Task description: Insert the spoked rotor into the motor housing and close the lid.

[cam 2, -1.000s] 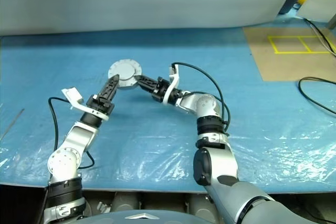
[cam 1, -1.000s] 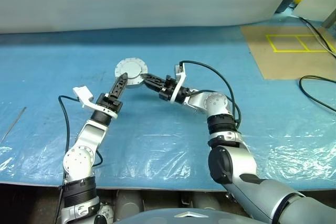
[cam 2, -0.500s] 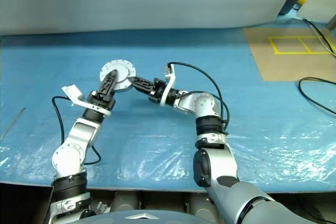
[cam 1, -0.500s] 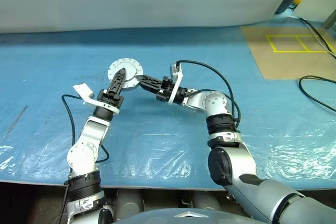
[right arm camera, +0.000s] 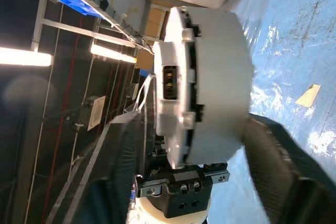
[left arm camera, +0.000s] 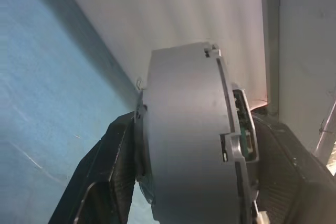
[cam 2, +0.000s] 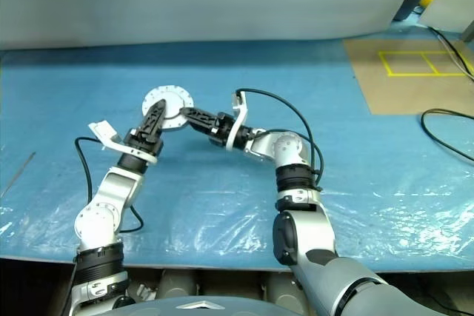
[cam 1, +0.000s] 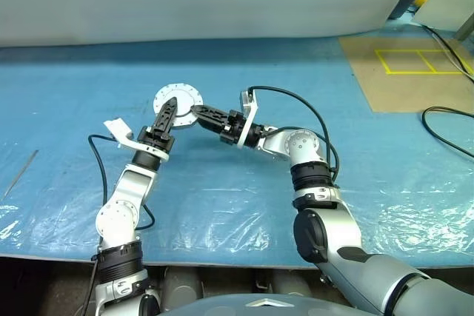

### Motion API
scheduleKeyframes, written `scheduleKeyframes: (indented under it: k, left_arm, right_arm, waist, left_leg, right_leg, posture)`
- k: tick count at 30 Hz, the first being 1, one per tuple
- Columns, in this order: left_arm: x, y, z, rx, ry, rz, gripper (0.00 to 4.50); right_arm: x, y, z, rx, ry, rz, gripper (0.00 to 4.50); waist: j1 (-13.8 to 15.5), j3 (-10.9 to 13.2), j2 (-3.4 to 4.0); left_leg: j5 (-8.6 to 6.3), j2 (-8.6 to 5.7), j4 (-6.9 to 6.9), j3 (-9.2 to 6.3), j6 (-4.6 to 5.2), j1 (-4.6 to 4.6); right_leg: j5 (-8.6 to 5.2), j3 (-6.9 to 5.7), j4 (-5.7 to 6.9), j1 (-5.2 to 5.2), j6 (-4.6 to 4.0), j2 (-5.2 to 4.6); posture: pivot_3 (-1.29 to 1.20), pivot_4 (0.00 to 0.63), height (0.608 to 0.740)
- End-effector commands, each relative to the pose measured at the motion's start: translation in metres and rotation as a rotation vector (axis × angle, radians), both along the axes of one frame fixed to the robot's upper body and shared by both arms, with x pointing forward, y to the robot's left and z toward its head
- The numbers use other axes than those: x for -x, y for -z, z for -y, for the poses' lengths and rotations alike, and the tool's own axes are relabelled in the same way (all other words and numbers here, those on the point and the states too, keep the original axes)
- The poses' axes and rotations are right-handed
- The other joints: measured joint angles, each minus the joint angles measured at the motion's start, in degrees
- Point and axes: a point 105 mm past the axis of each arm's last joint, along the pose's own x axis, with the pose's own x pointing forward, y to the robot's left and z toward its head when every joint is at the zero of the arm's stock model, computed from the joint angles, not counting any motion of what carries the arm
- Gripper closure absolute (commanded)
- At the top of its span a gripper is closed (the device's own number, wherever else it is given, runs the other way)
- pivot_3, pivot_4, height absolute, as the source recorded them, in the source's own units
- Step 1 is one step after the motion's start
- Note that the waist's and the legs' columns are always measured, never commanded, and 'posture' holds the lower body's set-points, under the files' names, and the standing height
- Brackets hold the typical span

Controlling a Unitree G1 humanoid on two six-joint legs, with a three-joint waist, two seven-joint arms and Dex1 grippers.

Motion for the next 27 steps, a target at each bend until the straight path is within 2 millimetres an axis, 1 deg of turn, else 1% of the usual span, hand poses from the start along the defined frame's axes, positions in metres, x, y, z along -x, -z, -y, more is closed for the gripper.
scheduleKeyframes:
  k: [1, 5, 7, 8, 11, 12, 13, 16, 17, 19, 21, 25, 27]
  left_arm:
    - [0.001, -0.007, 0.005, -0.002, 0.011, 0.026, 1.66]
    - [0.0, -0.012, 0.002, 0.054, -0.009, 0.042, 1.66]
    - [-0.001, -0.016, -0.004, 0.098, -0.038, 0.055, 1.66]
    - [-0.003, -0.018, -0.011, 0.128, -0.072, 0.061, 1.66]
    - [-0.008, -0.018, -0.038, 0.194, -0.224, 0.051, 1.66]
    - [-0.009, -0.014, -0.052, 0.22, -0.298, 0.041, 1.66]
    - [-0.01, -0.012, -0.062, 0.237, -0.346, 0.035, 1.66]
    - [-0.009, -0.004, -0.098, 0.236, -0.514, 0.03, 1.66]
    - [-0.009, -0.003, -0.107, 0.241, -0.552, 0.03, 1.66]
    - [-0.01, -0.001, -0.117, 0.25, -0.591, 0.03, 1.66]
    - [-0.012, 0.01, -0.139, 0.266, -0.666, 0.006, 1.66]
    - [-0.014, 0.026, -0.174, 0.288, -0.765, -0.024, 1.66]
    - [-0.014, 0.034, -0.187, 0.292, -0.798, -0.038, 1.66]
  right_arm:
    - [0.005, -0.028, -0.009, -0.082, -0.031, 0.09, 0.45]
    - [0.003, -0.026, -0.009, -0.07, -0.017, 0.091, 0.45]
    - [0.002, -0.024, -0.01, -0.063, -0.009, 0.091, 0.45]
    - [0.001, -0.023, -0.01, -0.057, -0.003, 0.092, 0.45]
    - [-0.002, -0.02, -0.009, -0.046, 0.02, 0.084, 0.45]
    - [-0.003, -0.021, -0.009, -0.054, 0.024, 0.078, 0.45]
    - [-0.003, -0.021, -0.009, -0.059, 0.026, 0.075, 0.45]
    - [-0.002, -0.027, -0.009, -0.074, 0.021, 0.087, 0.45]
    - [-0.002, -0.028, -0.009, -0.076, 0.02, 0.09, 0.45]
    - [-0.002, -0.029, -0.009, -0.077, 0.019, 0.093, 0.45]
    - [-0.001, -0.03, -0.011, -0.074, 0.014, 0.1, 0.45]
    - [0.0, -0.032, -0.013, -0.074, 0.006, 0.112, 0.45]
    - [0.001, -0.033, -0.013, -0.075, 0.004, 0.115, 0.45]
  waist:
    - [0.0, 0.0, 0.0]
    - [0.03, 0.0, 0.0]
    - [0.02, 0.0, 0.0]
    - [0.03, 0.0, 0.0]
    - [-0.03, 0.0, -0.01]
    - [-0.12, 0.0, -0.01]
    - [-0.25, 0.0, -0.01]
    - [-0.45, 0.0, -0.02]
    - [-0.39, 0.0, -0.02]
    - [-0.19, 0.0, -0.06]
    - [0.2, 0.02, -0.12]
    - [1.2, 0.04, -0.35]
    - [1.24, 0.03, -0.42]
  left_leg:
    - [0.0, 0.0, 0.0, 0.0, 0.0, 0.0]
    - [0.01, 0.0, 0.02, 0.0, 0.01, -0.02]
    - [0.01, 0.0, 0.02, 0.0, 0.01, -0.03]
    - [0.0, 0.0, 0.02, 0.0, 0.01, -0.03]
    - [0.0, 0.01, 0.05, -0.01, 0.01, -0.08]
    - [0.0, 0.01, 0.07, -0.01, 0.01, -0.1]
    - [0.01, 0.01, 0.07, -0.01, 0.01, -0.16]
    - [0.01, 0.02, 0.06, -0.01, 0.01, -0.14]
    - [0.03, 0.02, 0.06, -0.02, 0.05, -0.13]
    - [0.07, 0.01, 0.06, -0.04, 0.12, -0.11]
    - [0.09, -0.01, 0.11, -0.07, 0.14, -0.08]
    - [0.06, 0.01, 0.19, -0.09, 0.1, -0.08]
    - [0.03, 0.01, 0.24, -0.09, 0.05, -0.08]
  right_leg:
    - [0.0, 0.0, 0.0, 0.0, 0.0, 0.0]
    - [0.0, 0.0, 0.0, 0.0, 0.0, 0.0]
    - [0.0, 0.0, 0.0, 0.0, 0.0, 0.0]
    - [0.0, 0.0, 0.0, 0.0, 0.0, 0.0]
    - [0.0, 0.0, 0.02, 0.0, 0.0, 0.0]
    - [0.01, 0.0, 0.02, 0.01, 0.0, 0.0]
    - [0.01, 0.0, 0.03, 0.03, 0.0, 0.0]
    - [0.02, 0.01, 0.03, 0.04, -0.01, 0.03]
    - [0.02, 0.01, 0.03, 0.04, 0.0, 0.03]
    - [0.02, -0.01, 0.01, 0.04, 0.0, 0.03]
    - [0.03, -0.01, -0.01, 0.04, 0.02, 0.02]
    - [0.08, -0.04, 0.02, 0.04, 0.1, 0.02]
    - [0.11, -0.04, 0.03, 0.04, 0.14, 0.02]
  posture:
    - [0.0, 0.15, 0.74]
    - [0.0, 0.15, 0.74]
    - [0.0, 0.15, 0.74]
    - [0.0, 0.15, 0.74]
    - [0.0, 0.15, 0.74]
    - [0.0, 0.15, 0.74]
    - [0.0, 0.15, 0.74]
    - [0.0, 0.15, 0.74]
    - [0.0, 0.15, 0.74]
    - [0.0, 0.15, 0.74]
    - [0.0, 0.15, 0.74]
    - [0.0, 0.15, 0.74]
    - [0.0, 0.15, 0.74]
